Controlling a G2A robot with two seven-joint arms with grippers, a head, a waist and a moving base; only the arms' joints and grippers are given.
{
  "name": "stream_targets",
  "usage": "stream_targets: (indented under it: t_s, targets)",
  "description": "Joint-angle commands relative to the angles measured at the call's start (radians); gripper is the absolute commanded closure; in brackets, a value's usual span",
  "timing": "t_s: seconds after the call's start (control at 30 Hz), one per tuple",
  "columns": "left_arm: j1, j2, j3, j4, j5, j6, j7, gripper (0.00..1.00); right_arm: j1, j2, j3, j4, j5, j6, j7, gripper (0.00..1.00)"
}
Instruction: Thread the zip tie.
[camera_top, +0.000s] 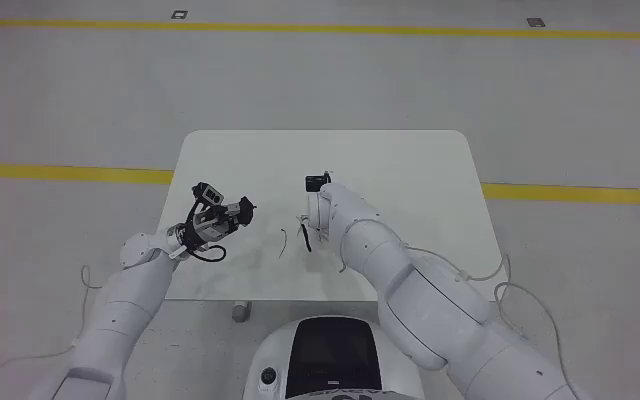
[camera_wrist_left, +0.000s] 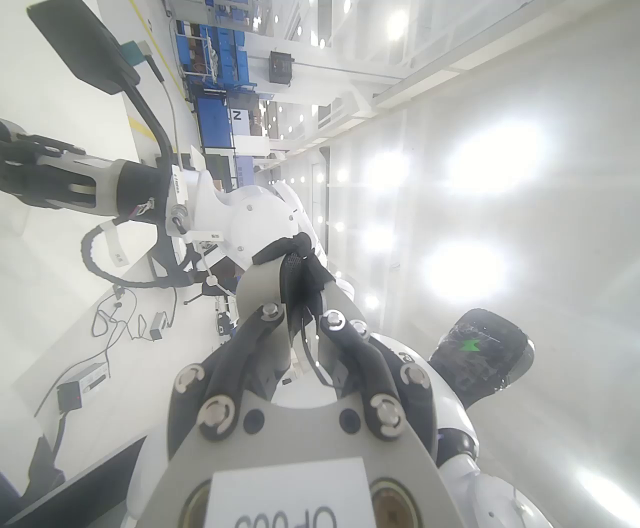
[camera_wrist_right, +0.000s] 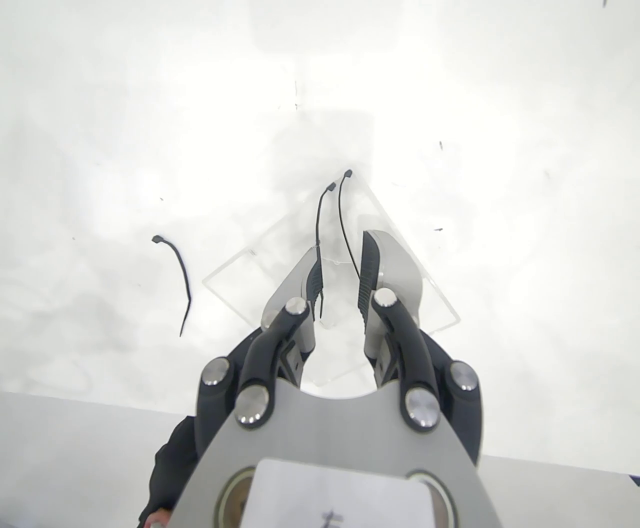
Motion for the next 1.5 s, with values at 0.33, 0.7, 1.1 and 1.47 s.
stream_targets:
  t_s: [0.33,0.7,1.1,1.47]
  targets:
    - [0.000,0.000,0.000,0.000,0.000,0.000,0.000,1.00,-0.004,-0.003,-0.005,0.007,-0.007,0.000,0.001,0.87]
    - [0.000,0.000,0.000,0.000,0.000,0.000,0.000,1.00,-0.013,-0.005,-0.022,0.001,-0.023,0.000,0.018,0.83]
    - [0.000,0.000,0.000,0.000,0.000,0.000,0.000,1.00,-0.009,-0.007,-0.035,0.015,-0.018,0.000,0.026,1.00]
    - [0.000,0.000,0.000,0.000,0.000,0.000,0.000,1.00,0.007,-0.011,-0.041,0.021,0.008,0.000,0.024,1.00]
